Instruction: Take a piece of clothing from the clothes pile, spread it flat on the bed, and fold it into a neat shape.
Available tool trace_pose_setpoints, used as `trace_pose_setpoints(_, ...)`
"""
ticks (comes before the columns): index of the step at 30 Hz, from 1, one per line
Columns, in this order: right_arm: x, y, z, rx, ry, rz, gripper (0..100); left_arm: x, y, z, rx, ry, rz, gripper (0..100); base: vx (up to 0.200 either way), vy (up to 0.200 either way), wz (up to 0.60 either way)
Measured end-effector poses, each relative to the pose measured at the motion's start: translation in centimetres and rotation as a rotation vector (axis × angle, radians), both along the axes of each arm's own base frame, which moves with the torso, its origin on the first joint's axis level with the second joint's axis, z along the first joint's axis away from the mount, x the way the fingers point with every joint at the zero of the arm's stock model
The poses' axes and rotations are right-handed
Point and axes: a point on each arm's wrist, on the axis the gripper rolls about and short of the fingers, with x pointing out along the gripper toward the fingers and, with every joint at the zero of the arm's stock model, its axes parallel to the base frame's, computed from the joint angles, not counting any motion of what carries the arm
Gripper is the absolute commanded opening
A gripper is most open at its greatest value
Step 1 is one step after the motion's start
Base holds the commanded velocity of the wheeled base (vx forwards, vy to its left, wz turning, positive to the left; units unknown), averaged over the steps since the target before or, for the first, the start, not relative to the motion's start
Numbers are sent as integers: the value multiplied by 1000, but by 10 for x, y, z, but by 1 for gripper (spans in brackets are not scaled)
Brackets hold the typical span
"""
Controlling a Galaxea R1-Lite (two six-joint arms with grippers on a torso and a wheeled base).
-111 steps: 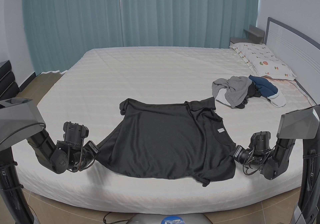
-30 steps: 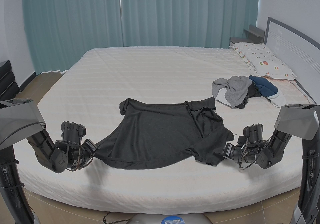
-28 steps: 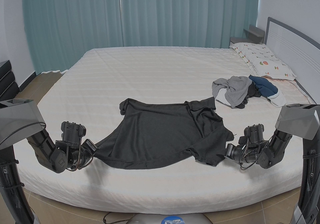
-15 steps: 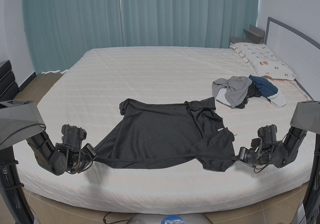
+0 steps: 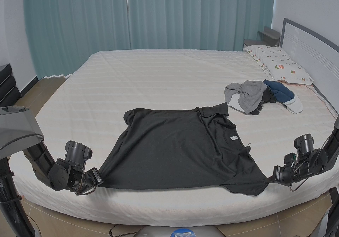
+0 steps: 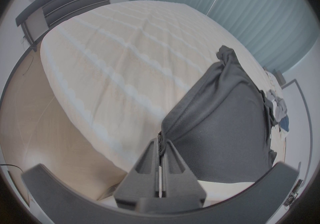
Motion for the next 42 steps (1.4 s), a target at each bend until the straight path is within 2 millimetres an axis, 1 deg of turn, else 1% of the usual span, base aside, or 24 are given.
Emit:
trace_pose_setpoints(6,-17,-5,8,-21,70,23,0,-19,-6,-4,46,133,-72,0,0,0,0)
trace_pose_setpoints(11,-28,-6,11,-47,117,68,0,-29,-12,-4,71,174,-132,0,0,0,0)
trace_pose_setpoints(16,-33,-6,12,-56,127,82,0,-36,-13,-4,90,192,-174,0,0,0,0)
trace_pose_setpoints(23,-38,-4,7,-56,153,95,0,-37,-14,-3,88,189,-174,0,0,0,0)
trace_pose_setpoints(24,-38,-4,7,-58,153,95,100,-37,-14,-3,88,188,-175,0,0,0,0)
trace_pose_setpoints(25,-38,-4,6,-59,153,96,100,-36,-14,-3,87,188,-176,0,0,0,0)
trace_pose_setpoints(26,-38,-4,6,-60,155,96,100,-36,-14,-3,86,188,-176,100,0,0,0)
trace_pose_setpoints(31,-33,-4,5,-59,149,93,100,-35,-15,-3,69,182,-180,100,0,0,0)
trace_pose_setpoints(35,-26,-5,8,-55,126,84,100,-33,-16,-2,55,173,-180,100,0,0,0)
trace_pose_setpoints(38,-22,-5,10,-51,111,82,100,-29,-16,1,41,155,-161,100,0,0,0)
trace_pose_setpoints(42,-17,-5,12,-35,99,61,100,-20,-17,9,-14,94,-124,100,0,0,0)
